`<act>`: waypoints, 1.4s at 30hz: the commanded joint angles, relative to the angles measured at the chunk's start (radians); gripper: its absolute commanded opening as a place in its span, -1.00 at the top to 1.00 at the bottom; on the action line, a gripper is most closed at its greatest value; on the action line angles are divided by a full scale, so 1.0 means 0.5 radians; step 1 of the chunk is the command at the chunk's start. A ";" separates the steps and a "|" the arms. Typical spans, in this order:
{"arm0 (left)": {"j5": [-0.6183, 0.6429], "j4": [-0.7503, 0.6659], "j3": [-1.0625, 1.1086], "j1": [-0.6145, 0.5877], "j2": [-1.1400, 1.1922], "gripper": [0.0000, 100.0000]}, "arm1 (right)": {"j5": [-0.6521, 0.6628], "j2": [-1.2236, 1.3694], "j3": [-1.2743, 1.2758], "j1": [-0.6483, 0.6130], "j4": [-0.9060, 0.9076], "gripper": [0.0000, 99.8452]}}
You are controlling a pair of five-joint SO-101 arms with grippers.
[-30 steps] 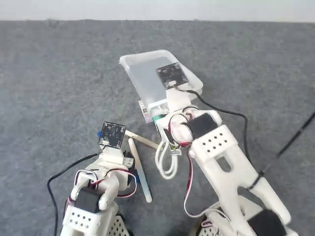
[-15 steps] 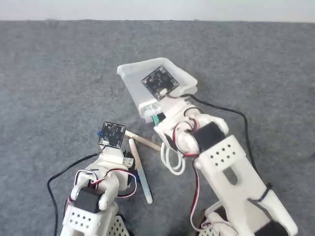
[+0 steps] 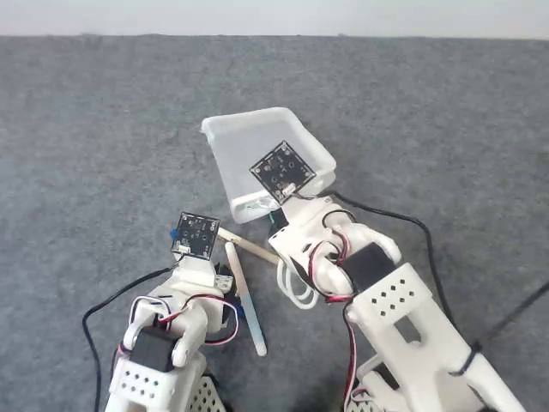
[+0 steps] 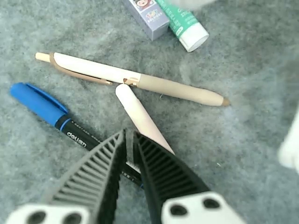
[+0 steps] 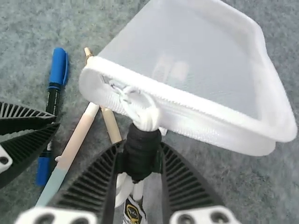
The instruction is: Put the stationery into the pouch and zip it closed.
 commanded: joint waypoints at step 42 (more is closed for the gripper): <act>-0.009 -0.021 -0.572 0.009 -0.028 0.89 | 0.012 -0.100 0.028 0.143 -0.081 0.99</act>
